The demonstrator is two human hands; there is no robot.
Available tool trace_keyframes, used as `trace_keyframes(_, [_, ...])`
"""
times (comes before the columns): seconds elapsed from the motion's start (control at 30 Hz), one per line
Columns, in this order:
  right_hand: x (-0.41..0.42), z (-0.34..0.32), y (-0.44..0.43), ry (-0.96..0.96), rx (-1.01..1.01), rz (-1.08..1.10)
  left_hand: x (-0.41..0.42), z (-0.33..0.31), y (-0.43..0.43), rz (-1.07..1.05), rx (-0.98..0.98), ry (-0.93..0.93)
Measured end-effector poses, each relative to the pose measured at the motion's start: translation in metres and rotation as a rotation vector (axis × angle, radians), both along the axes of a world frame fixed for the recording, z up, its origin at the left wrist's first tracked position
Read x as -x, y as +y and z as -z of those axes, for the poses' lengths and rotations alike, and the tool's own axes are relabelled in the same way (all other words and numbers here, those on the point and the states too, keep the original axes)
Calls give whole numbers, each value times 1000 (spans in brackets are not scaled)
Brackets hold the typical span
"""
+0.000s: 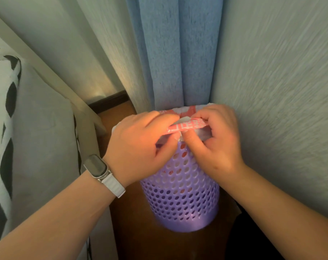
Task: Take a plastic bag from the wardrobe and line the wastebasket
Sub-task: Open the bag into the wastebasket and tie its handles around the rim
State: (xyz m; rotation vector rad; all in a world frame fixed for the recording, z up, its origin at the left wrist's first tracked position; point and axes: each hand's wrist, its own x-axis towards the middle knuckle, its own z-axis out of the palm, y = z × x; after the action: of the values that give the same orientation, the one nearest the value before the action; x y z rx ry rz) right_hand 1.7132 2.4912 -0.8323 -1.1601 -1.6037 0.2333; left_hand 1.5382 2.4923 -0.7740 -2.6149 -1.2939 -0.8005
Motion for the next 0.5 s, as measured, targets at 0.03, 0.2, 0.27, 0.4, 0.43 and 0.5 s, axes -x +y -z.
trace_keyframes(0.03, [2,0,-1,8,12,4,0,2,0,-6,2,8])
trace_keyframes(0.2, [4,3,1,26,80,-51,7,9,3,-32,22,140])
trace_keyframes(0.27, [-1,7,5,5,75,-84,10,9,5,-53,54,142])
trace_keyframes(0.4, [-11,17,12,68,120,-57,15,7,9,-66,127,111])
trace_keyframes(0.43, [-13,18,14,77,133,-47,15,6,9,-59,133,98])
trace_keyframes(0.5, [-14,19,16,100,162,-40,15,4,9,-41,141,64])
